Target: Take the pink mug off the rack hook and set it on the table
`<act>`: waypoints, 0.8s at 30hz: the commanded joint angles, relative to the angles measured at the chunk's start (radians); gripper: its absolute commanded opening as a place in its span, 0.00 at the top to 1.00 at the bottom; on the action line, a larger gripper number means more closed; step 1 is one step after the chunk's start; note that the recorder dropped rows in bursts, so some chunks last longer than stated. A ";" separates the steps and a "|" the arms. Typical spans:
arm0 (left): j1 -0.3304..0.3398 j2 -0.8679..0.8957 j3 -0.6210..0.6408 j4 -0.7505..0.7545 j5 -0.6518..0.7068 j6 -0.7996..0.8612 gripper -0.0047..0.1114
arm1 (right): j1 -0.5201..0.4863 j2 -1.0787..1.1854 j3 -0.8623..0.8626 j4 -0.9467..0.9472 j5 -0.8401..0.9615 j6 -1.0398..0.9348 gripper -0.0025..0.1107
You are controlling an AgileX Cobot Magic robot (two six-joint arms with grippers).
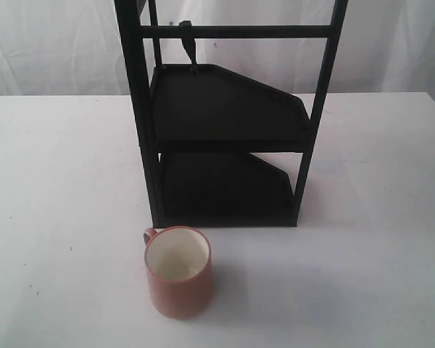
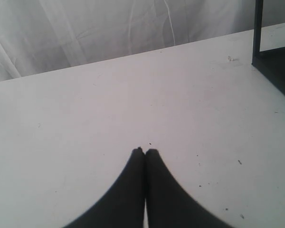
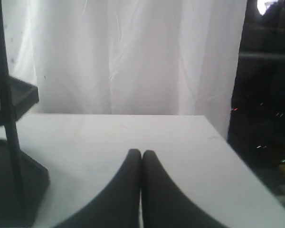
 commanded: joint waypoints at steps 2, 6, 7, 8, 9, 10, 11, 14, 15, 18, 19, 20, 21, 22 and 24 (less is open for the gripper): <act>0.002 -0.004 0.003 -0.003 -0.004 -0.002 0.96 | -0.004 -0.005 0.006 -0.168 0.127 0.531 0.98; 0.002 -0.004 0.003 -0.003 -0.004 -0.002 0.96 | -0.004 -0.005 0.006 -0.138 0.239 0.298 0.98; 0.002 -0.004 0.003 -0.003 -0.004 -0.002 0.96 | -0.004 -0.005 0.006 -0.123 0.238 0.255 0.98; 0.002 -0.004 0.003 -0.003 -0.004 -0.002 0.96 | -0.004 -0.005 0.006 -0.107 0.238 0.206 0.98; 0.002 -0.004 0.003 -0.003 -0.004 -0.002 0.96 | -0.004 -0.005 0.006 -0.098 0.238 0.169 0.98; 0.002 -0.004 0.003 -0.003 -0.004 -0.002 0.96 | -0.004 -0.005 0.006 -0.098 0.238 0.152 0.98; 0.002 -0.004 0.003 -0.003 -0.004 -0.002 0.96 | -0.004 -0.005 0.006 -0.098 0.238 0.136 0.98; 0.002 -0.004 0.003 -0.003 -0.004 -0.002 0.96 | -0.004 -0.005 0.006 -0.098 0.238 0.121 0.98; 0.002 -0.004 0.003 -0.003 -0.004 -0.002 0.96 | -0.004 -0.005 0.006 -0.098 0.238 0.121 0.98; 0.002 -0.004 0.003 -0.003 -0.004 -0.002 0.96 | -0.004 -0.005 0.006 -0.098 0.247 0.125 0.98; 0.002 -0.004 0.003 -0.003 -0.004 -0.002 0.96 | -0.004 -0.005 0.006 -0.098 0.247 0.124 0.98; 0.002 -0.004 0.003 -0.003 -0.004 -0.002 0.96 | -0.004 -0.005 0.006 -0.098 0.247 0.124 0.98; 0.002 -0.004 0.003 -0.003 -0.004 -0.002 0.96 | -0.004 -0.005 0.006 -0.098 0.247 0.124 0.98; 0.002 -0.004 0.003 -0.003 -0.004 -0.002 0.96 | -0.004 -0.005 0.006 -0.098 0.247 0.124 0.98; 0.002 -0.004 0.003 -0.003 -0.004 -0.002 0.96 | -0.004 -0.005 0.006 -0.098 0.247 0.124 0.98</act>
